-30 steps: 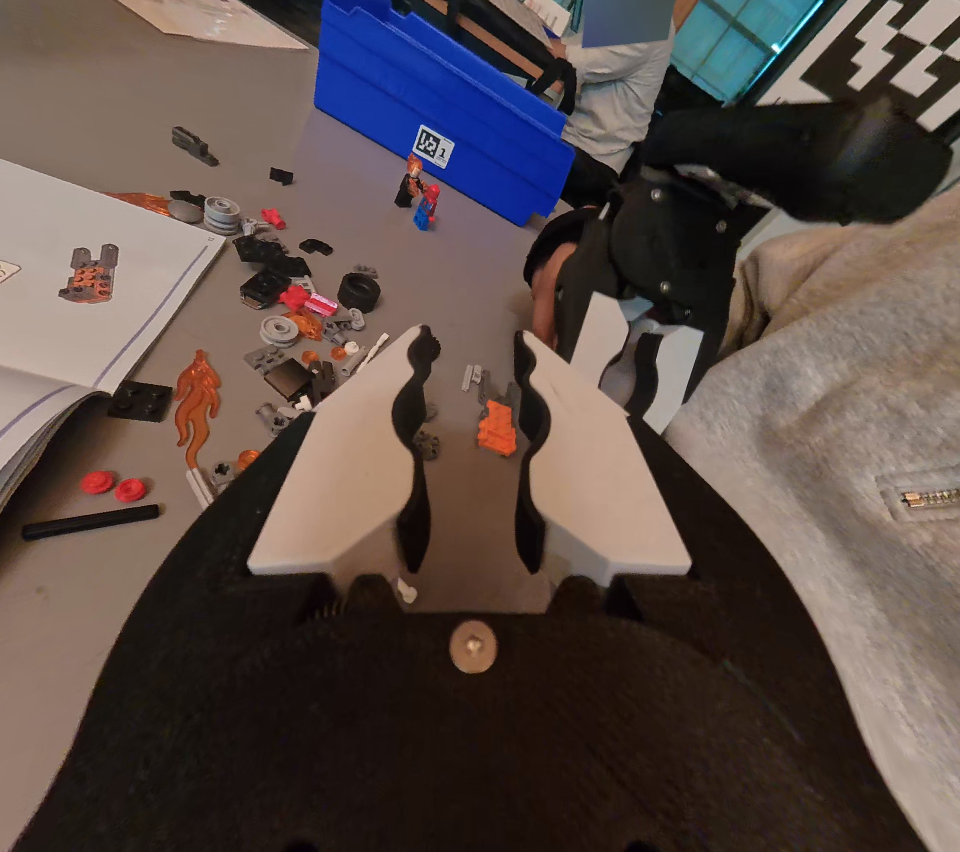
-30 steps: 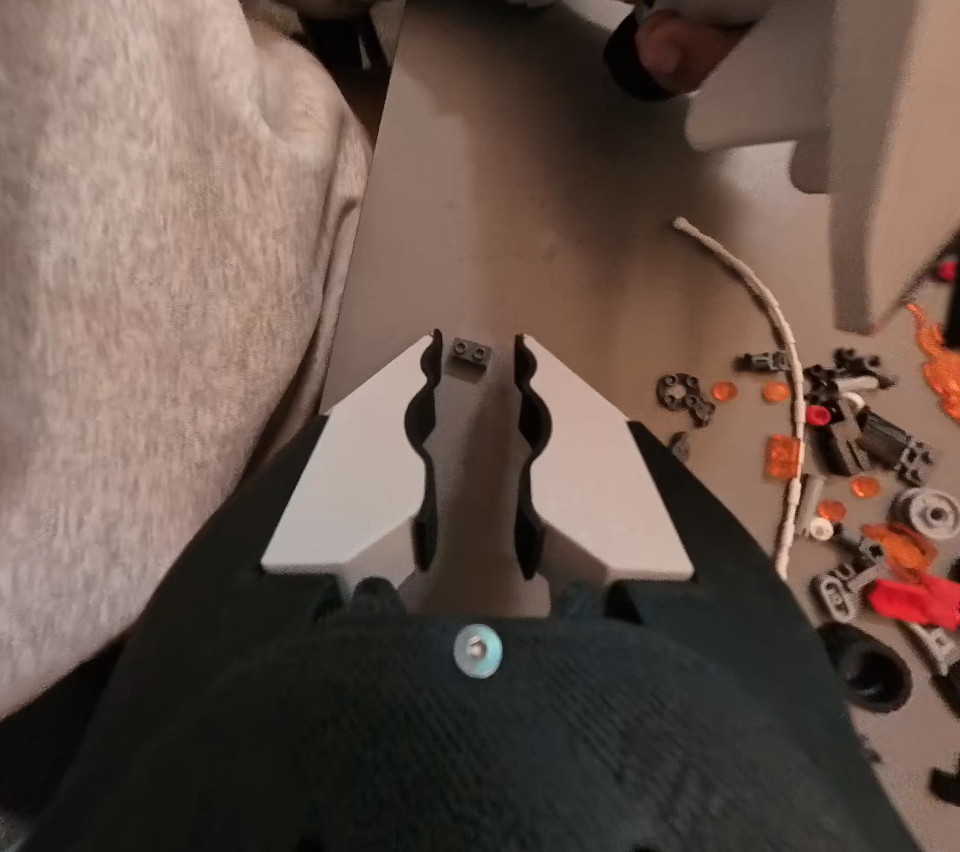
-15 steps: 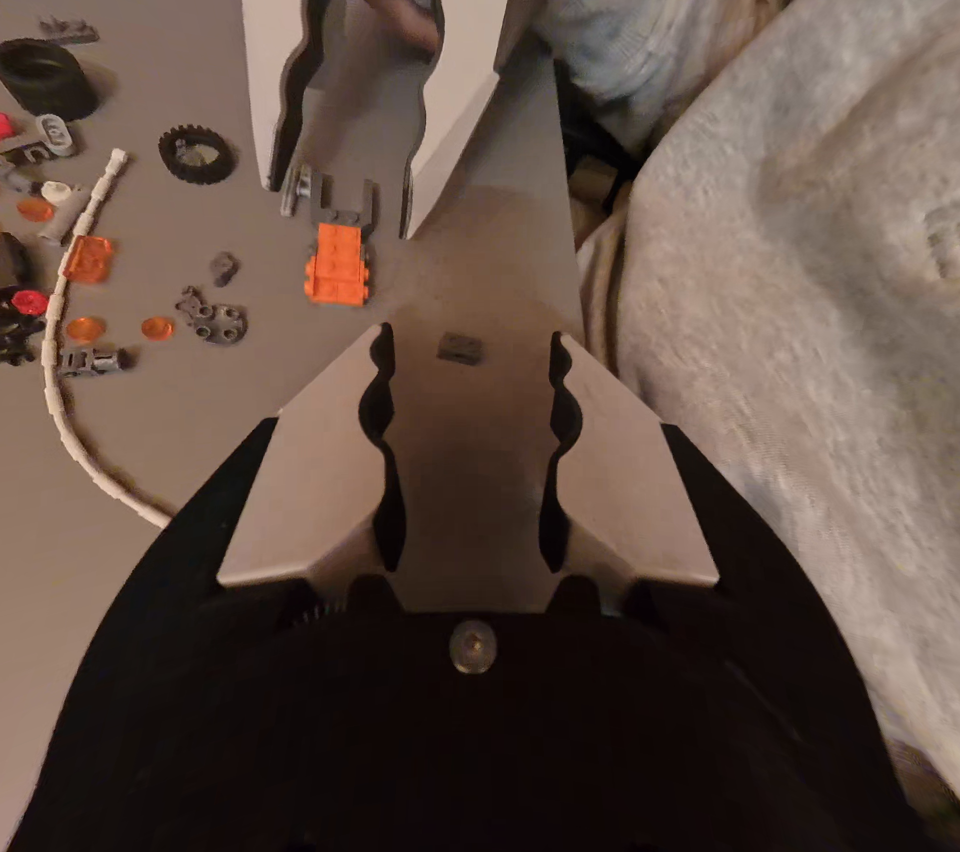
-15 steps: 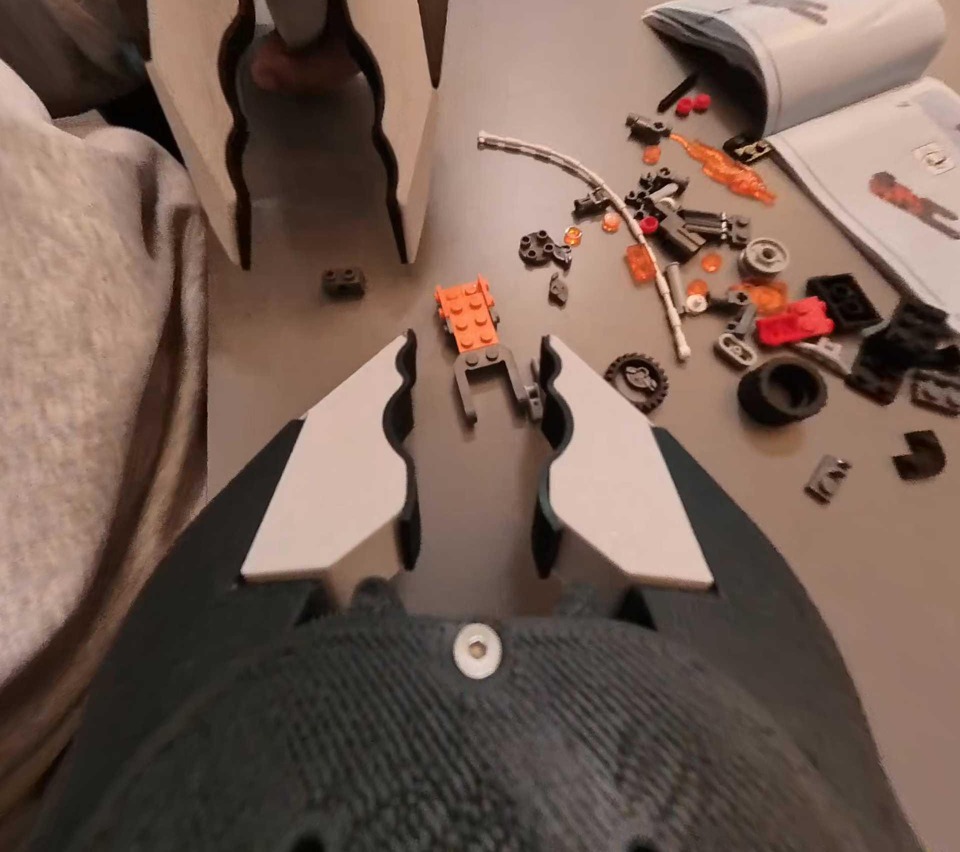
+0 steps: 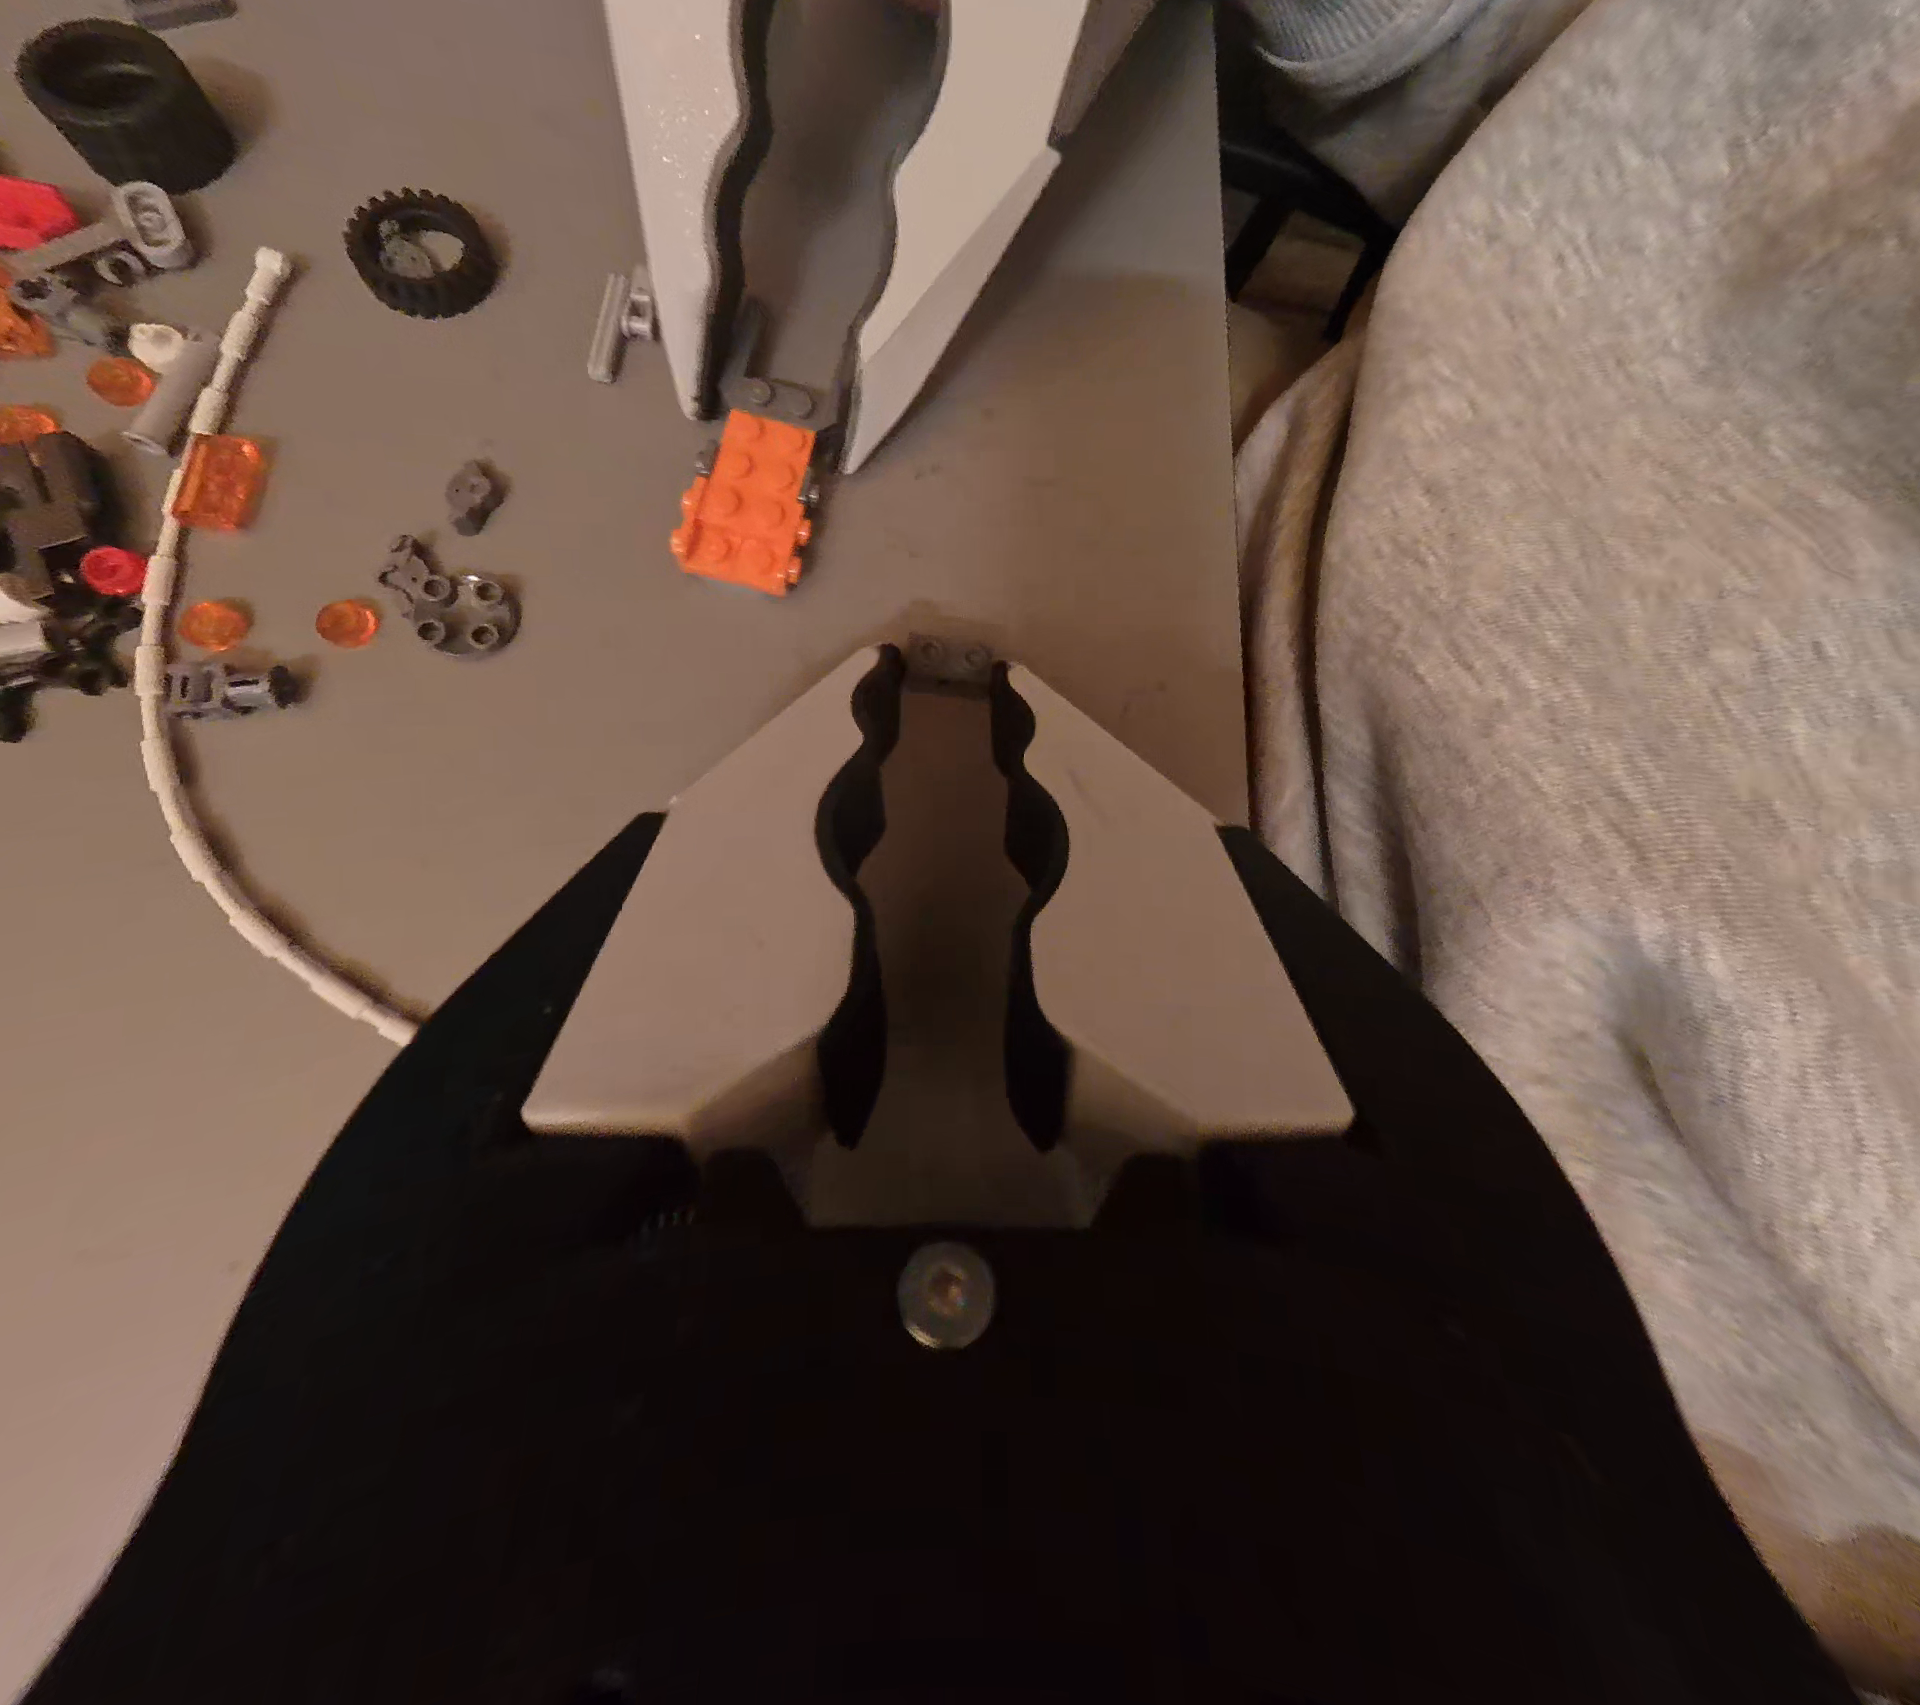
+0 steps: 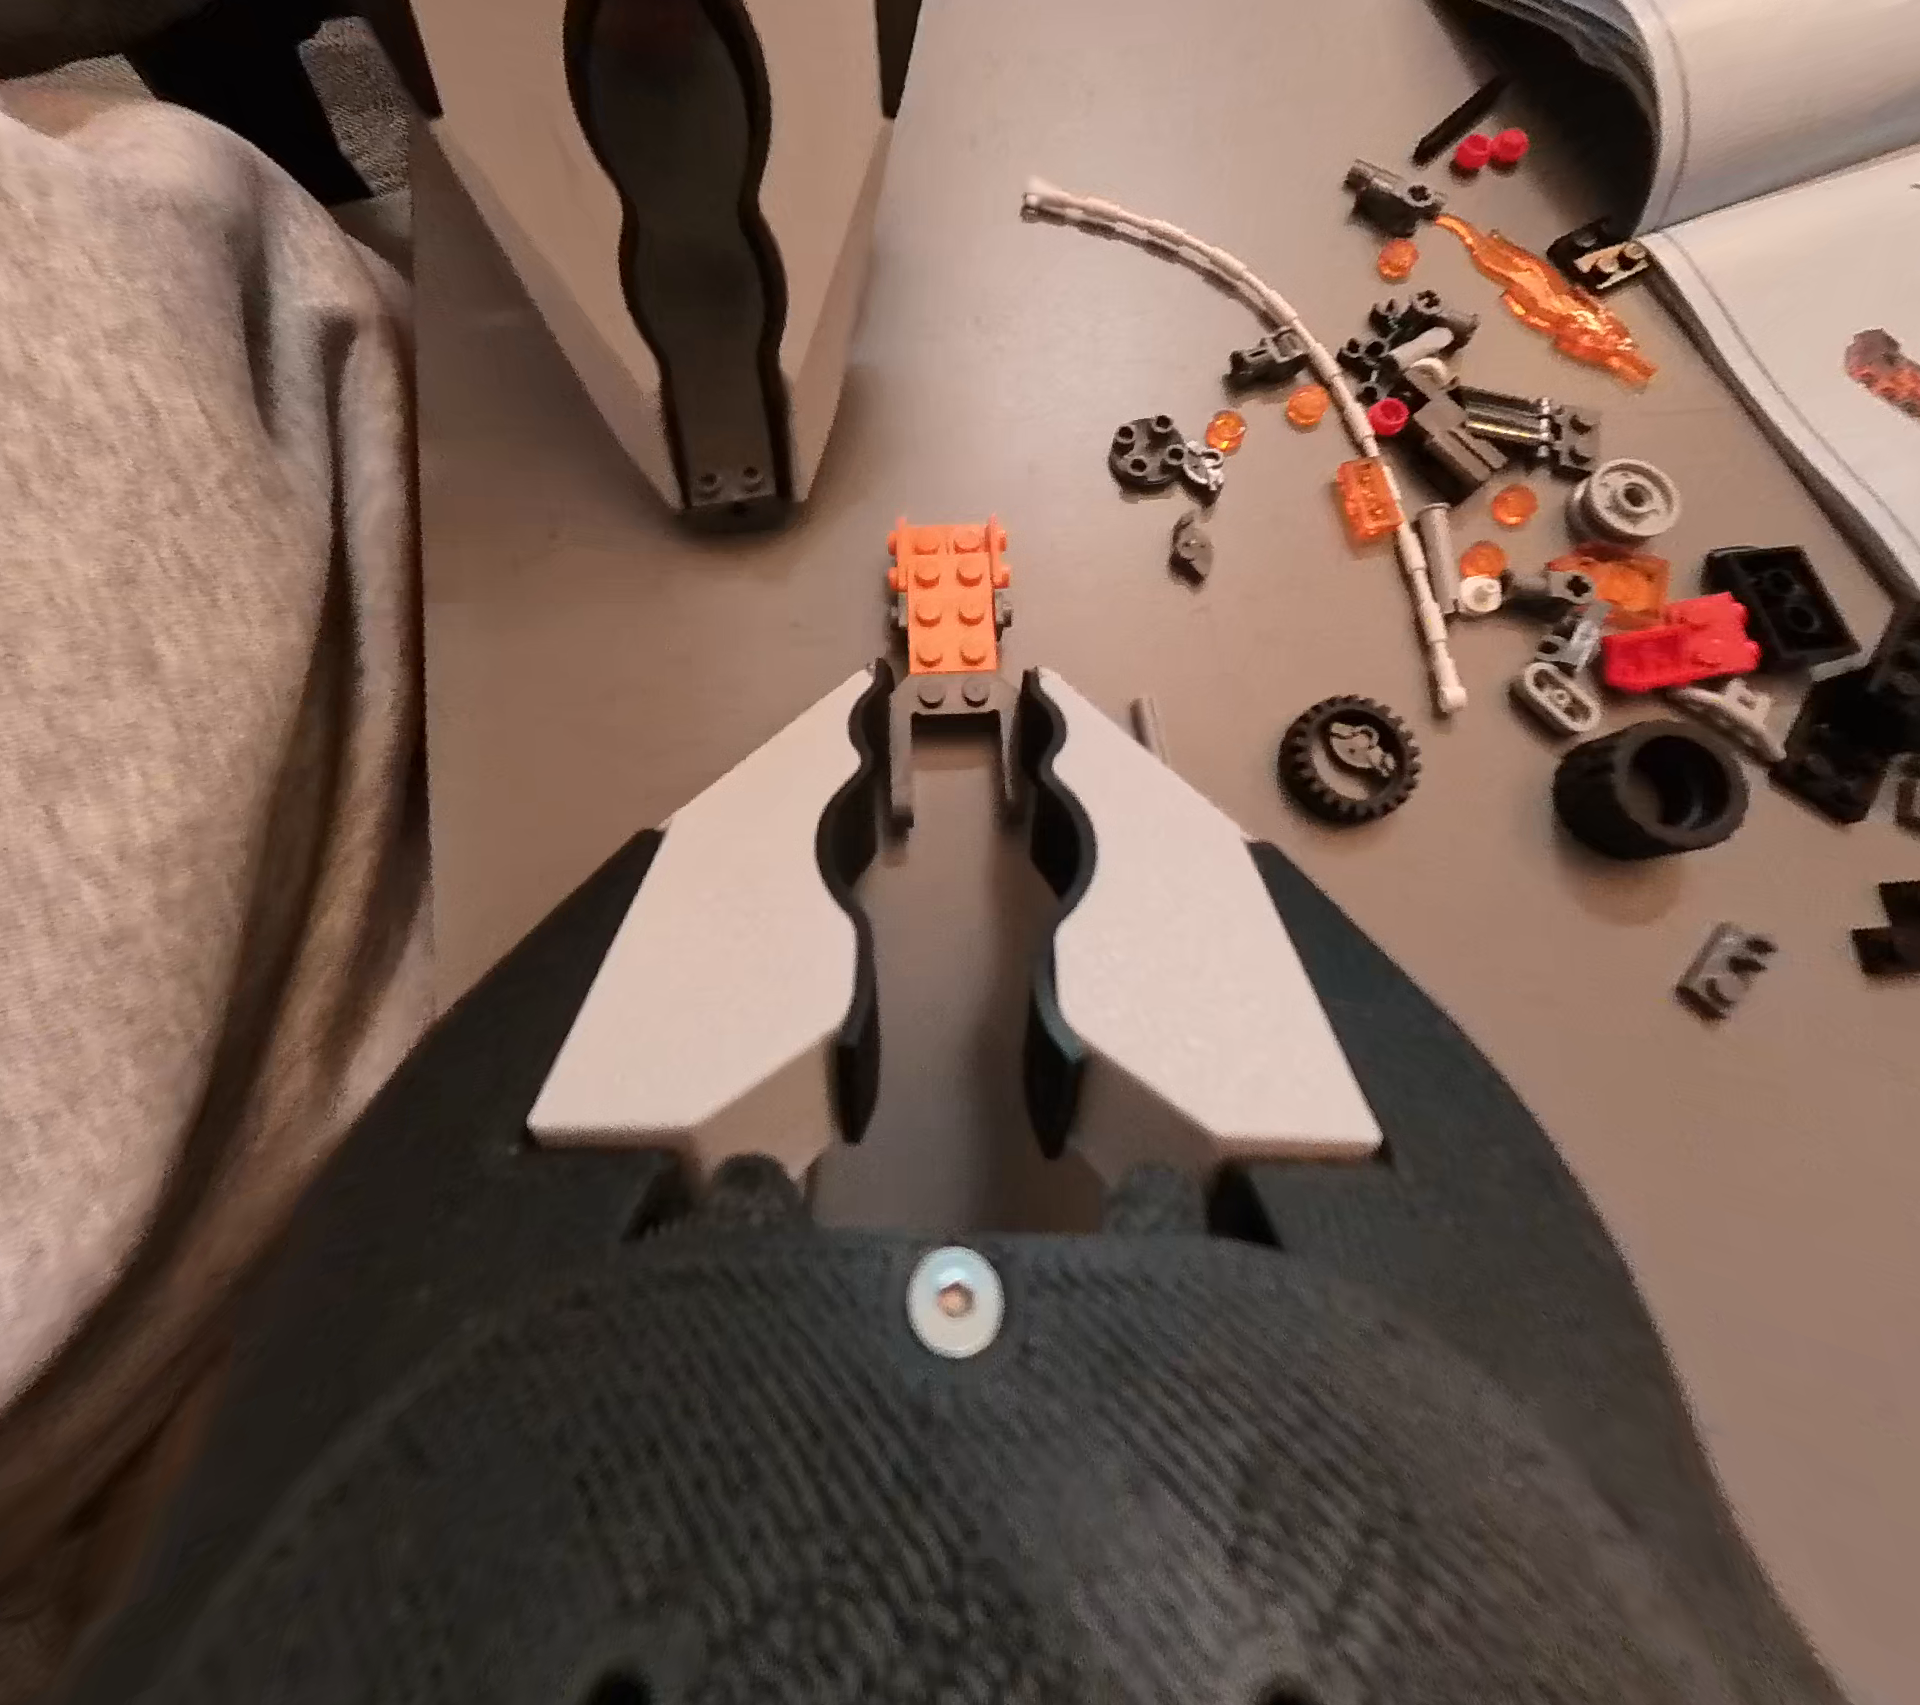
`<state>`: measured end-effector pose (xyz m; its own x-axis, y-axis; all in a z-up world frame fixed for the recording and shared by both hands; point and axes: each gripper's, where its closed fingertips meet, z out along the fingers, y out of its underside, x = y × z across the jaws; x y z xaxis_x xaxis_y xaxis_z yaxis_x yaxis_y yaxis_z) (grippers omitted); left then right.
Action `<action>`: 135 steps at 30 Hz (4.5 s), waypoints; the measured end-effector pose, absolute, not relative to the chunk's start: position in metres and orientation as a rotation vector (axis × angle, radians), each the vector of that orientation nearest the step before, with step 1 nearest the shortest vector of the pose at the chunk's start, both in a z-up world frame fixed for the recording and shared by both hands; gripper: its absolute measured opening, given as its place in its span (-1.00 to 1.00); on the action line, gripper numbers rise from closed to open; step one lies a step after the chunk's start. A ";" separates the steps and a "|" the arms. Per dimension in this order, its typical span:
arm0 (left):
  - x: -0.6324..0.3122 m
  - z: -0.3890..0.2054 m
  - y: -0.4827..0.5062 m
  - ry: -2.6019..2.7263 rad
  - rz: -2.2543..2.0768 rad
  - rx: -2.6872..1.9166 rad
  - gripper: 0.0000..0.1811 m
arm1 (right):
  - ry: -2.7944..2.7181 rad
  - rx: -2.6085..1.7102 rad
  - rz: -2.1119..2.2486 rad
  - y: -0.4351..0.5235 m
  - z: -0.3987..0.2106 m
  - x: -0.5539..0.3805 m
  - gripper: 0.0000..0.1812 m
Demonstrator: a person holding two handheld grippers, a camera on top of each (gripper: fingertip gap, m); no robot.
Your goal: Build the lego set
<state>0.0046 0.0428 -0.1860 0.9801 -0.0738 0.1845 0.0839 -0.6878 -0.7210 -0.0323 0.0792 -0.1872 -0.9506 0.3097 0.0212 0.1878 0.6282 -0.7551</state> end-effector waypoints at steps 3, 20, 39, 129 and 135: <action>-0.001 -0.176 0.043 -0.041 -0.229 -2.248 -0.84 | -2.707 -0.403 1.231 0.079 -0.187 -0.024 -0.74; -0.007 -0.168 0.056 -0.164 -0.379 -2.166 -0.84 | -2.757 -0.330 1.259 0.075 -0.188 -0.008 -0.74; -0.004 -0.175 0.057 -0.170 -0.431 -2.209 -0.82 | -2.759 -0.330 1.259 0.075 -0.187 -0.008 -0.74; -0.049 -0.111 0.085 -0.675 -0.710 -1.487 -0.32 | -1.908 -0.179 1.208 0.091 -0.109 -0.057 -0.74; -0.049 -0.100 0.093 -0.615 -0.607 -1.477 -0.62 | -1.852 -0.116 1.097 0.087 -0.111 -0.060 -0.75</action>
<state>-0.0485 0.0929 -0.0999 0.7090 0.0026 0.7052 0.7052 0.0067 -0.7090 -0.0604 0.0867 -0.1107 -0.5476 0.4964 0.6736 -0.3524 0.5934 -0.7237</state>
